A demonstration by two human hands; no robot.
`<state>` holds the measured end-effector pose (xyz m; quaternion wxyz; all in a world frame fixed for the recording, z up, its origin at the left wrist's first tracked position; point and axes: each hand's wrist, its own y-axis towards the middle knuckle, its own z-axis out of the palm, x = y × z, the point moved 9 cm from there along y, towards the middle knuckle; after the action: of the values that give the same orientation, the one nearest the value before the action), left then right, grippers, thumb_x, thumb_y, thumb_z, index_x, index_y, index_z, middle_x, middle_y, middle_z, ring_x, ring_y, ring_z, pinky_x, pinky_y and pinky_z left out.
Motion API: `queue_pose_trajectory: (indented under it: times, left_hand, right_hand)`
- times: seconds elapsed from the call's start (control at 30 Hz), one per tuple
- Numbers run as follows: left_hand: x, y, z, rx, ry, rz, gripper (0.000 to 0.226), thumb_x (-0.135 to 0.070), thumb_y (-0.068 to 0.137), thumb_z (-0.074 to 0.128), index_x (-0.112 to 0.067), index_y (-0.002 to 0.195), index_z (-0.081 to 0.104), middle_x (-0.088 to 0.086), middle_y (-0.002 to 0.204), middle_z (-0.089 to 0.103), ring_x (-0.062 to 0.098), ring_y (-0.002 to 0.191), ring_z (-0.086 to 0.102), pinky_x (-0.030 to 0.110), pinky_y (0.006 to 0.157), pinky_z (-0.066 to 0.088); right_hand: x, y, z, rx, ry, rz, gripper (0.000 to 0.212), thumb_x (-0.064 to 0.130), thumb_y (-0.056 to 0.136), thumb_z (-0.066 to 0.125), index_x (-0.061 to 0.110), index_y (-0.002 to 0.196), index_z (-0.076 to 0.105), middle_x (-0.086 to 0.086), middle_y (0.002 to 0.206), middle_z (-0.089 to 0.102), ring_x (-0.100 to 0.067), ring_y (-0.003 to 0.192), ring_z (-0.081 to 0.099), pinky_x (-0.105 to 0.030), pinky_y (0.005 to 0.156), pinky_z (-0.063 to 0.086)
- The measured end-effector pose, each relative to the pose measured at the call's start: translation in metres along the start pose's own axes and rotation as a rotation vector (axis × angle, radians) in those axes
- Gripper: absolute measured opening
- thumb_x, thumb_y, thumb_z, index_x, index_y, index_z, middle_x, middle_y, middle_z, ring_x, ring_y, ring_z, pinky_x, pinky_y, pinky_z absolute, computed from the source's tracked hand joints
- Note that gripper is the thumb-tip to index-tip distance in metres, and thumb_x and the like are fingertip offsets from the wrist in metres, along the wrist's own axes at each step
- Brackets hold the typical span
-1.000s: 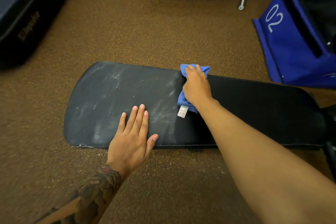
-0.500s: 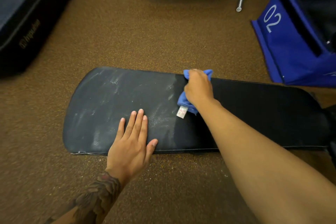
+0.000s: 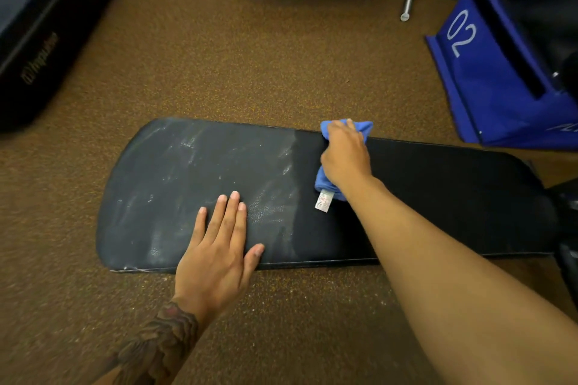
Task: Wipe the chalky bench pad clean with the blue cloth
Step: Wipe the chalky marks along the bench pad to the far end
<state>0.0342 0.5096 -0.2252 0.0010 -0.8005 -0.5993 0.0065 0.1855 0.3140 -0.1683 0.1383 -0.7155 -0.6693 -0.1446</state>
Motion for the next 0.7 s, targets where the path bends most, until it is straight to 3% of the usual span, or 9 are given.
queue_pose_trajectory:
  times: [0.1, 0.2, 0.27, 0.33, 0.5, 0.6, 0.7]
  left_hand:
    - [0.0, 0.0, 0.0, 0.011, 0.007, 0.001, 0.069, -0.05, 0.1, 0.016, 0.0, 0.145, 0.032, 0.017, 0.155, 0.026, 0.03, 0.145, 0.02, 0.05, 0.116, 0.015]
    - [-0.001, 0.001, 0.0, 0.017, 0.005, -0.004, 0.07, -0.05, 0.1, 0.014, 0.0, 0.145, 0.034, 0.018, 0.154, 0.028, 0.031, 0.145, 0.021, 0.051, 0.115, 0.016]
    - [-0.001, 0.001, 0.0, 0.025, -0.006, -0.004, 0.07, -0.05, 0.1, 0.016, 0.001, 0.143, 0.036, 0.018, 0.154, 0.029, 0.031, 0.144, 0.022, 0.051, 0.115, 0.017]
    - [-0.001, 0.001, -0.001, 0.026, -0.015, -0.002, 0.07, -0.05, 0.1, 0.017, 0.002, 0.142, 0.038, 0.018, 0.153, 0.029, 0.03, 0.144, 0.023, 0.051, 0.115, 0.018]
    - [-0.001, 0.002, -0.004, 0.017, -0.02, 0.002, 0.071, -0.05, 0.101, 0.014, 0.002, 0.142, 0.038, 0.019, 0.153, 0.031, 0.033, 0.143, 0.025, 0.053, 0.114, 0.02]
    - [-0.003, 0.002, -0.004, 0.0, -0.009, 0.007, 0.07, -0.049, 0.1, 0.017, 0.002, 0.143, 0.037, 0.019, 0.153, 0.031, 0.033, 0.143, 0.025, 0.053, 0.114, 0.019]
    - [-0.002, 0.002, -0.003, 0.005, -0.007, 0.003, 0.07, -0.049, 0.1, 0.015, 0.003, 0.143, 0.037, 0.02, 0.153, 0.031, 0.032, 0.144, 0.025, 0.052, 0.115, 0.017]
  right_hand:
    - [0.02, -0.009, 0.017, 0.036, 0.037, -0.077, 0.045, -0.01, 0.076, 0.044, 0.0, 0.119, 0.05, -0.013, 0.132, 0.044, -0.029, 0.132, 0.03, -0.041, 0.103, 0.033]
    - [0.03, -0.055, 0.031, 0.071, 0.066, -0.212, 0.068, -0.015, 0.075, 0.038, 0.005, 0.14, 0.034, -0.007, 0.151, 0.029, -0.025, 0.144, 0.011, -0.035, 0.114, 0.016]
    - [0.028, -0.1, 0.03, 0.059, 0.105, -0.328, 0.072, -0.018, 0.073, 0.038, 0.006, 0.141, 0.035, -0.006, 0.151, 0.03, -0.023, 0.144, 0.009, -0.036, 0.116, 0.013]
    - [0.012, -0.13, 0.032, 0.087, 0.119, -0.382, 0.07, -0.017, 0.071, 0.04, 0.005, 0.138, 0.041, -0.007, 0.148, 0.036, -0.022, 0.142, 0.014, -0.044, 0.115, 0.022]
    - [-0.011, -0.092, 0.019, 0.071, 0.14, -0.191, 0.063, -0.014, 0.083, 0.037, 0.007, 0.142, 0.034, -0.004, 0.153, 0.026, -0.015, 0.143, 0.004, -0.031, 0.117, 0.011]
    - [0.013, -0.065, 0.022, 0.04, 0.106, -0.086, 0.062, -0.014, 0.083, 0.038, 0.006, 0.141, 0.033, -0.006, 0.153, 0.025, -0.024, 0.145, 0.006, -0.04, 0.115, 0.019]
    - [0.04, -0.087, 0.036, 0.044, 0.145, -0.137, 0.066, -0.015, 0.081, 0.038, 0.008, 0.142, 0.031, -0.004, 0.154, 0.023, -0.023, 0.145, 0.004, -0.039, 0.115, 0.019]
